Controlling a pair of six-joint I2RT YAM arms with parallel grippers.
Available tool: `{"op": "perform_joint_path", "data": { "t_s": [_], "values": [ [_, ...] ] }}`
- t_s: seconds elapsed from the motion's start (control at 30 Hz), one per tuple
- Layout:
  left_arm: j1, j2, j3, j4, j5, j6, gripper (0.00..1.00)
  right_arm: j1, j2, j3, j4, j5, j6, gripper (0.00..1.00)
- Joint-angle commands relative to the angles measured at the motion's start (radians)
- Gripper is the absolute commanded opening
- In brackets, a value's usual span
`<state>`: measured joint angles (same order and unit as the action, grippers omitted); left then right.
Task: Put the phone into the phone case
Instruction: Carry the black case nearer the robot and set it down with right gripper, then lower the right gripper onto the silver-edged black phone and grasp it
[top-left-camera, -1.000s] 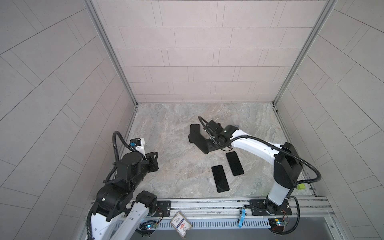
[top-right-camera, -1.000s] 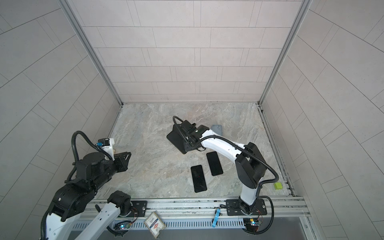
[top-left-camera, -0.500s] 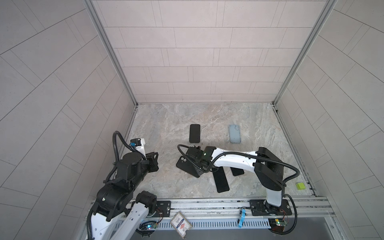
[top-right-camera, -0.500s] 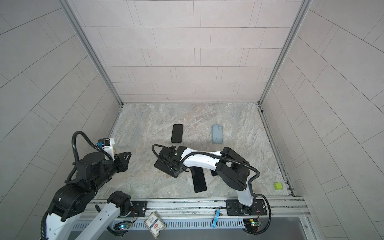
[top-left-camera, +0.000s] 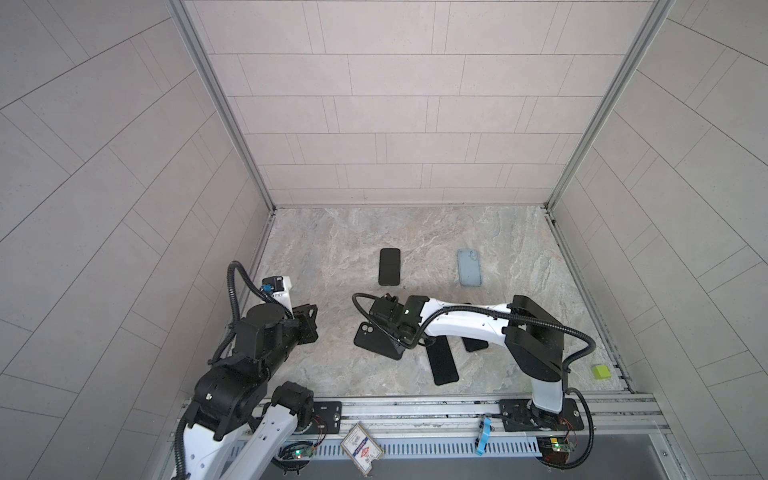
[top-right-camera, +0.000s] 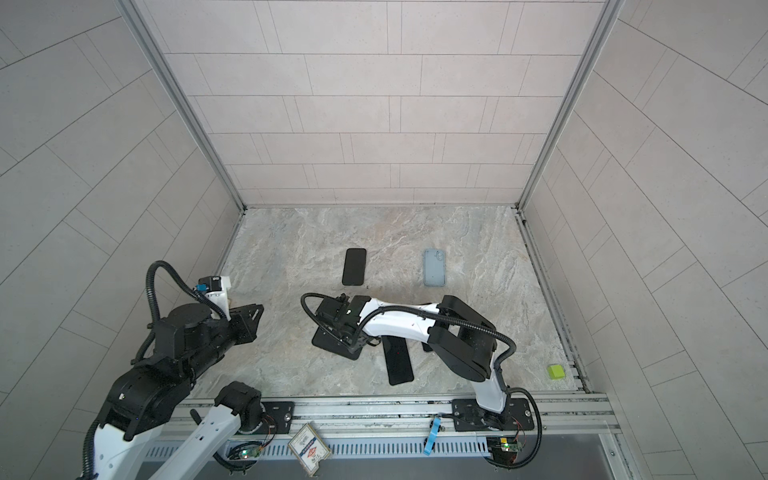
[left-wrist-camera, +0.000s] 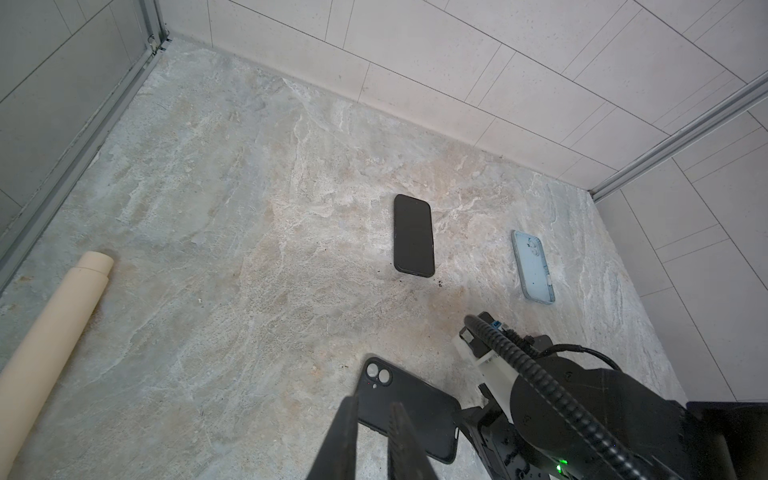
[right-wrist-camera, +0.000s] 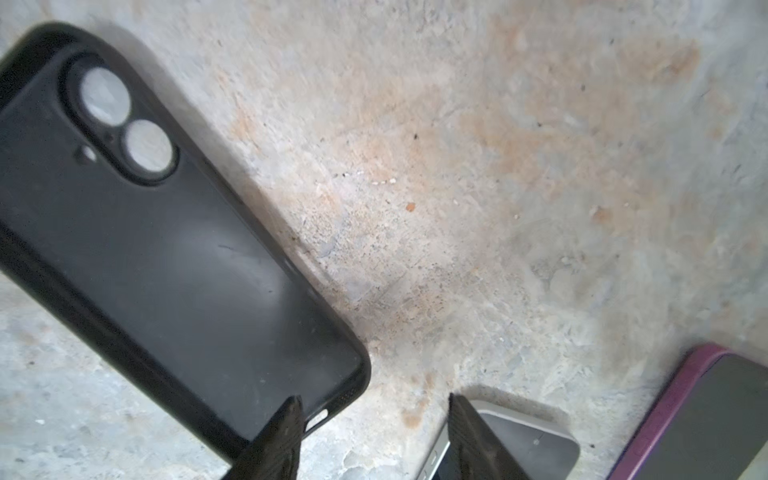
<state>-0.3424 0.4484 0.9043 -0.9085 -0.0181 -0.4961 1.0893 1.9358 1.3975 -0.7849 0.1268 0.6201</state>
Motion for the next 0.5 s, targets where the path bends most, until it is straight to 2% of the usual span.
{"op": "perform_joint_path", "data": {
  "t_s": [0.0, 0.1, 0.17, 0.47],
  "values": [
    [0.005, 0.003, -0.01, 0.016, 0.002, 0.017, 0.19, 0.001, -0.038, 0.002, -0.054, 0.066, 0.007, 0.7],
    [0.005, 0.004, -0.011, 0.016, 0.003, 0.018, 0.19, 0.002, -0.093, -0.044, -0.052, 0.068, 0.009, 0.92],
    [0.005, 0.005, -0.009, 0.016, 0.006, 0.018, 0.19, 0.003, -0.147, -0.101, -0.023, 0.043, 0.012, 1.0],
    [0.005, -0.008, -0.011, 0.019, 0.001, 0.016, 0.19, 0.003, -0.365, -0.361, 0.02, -0.01, 0.132, 1.0]
  ]
}}
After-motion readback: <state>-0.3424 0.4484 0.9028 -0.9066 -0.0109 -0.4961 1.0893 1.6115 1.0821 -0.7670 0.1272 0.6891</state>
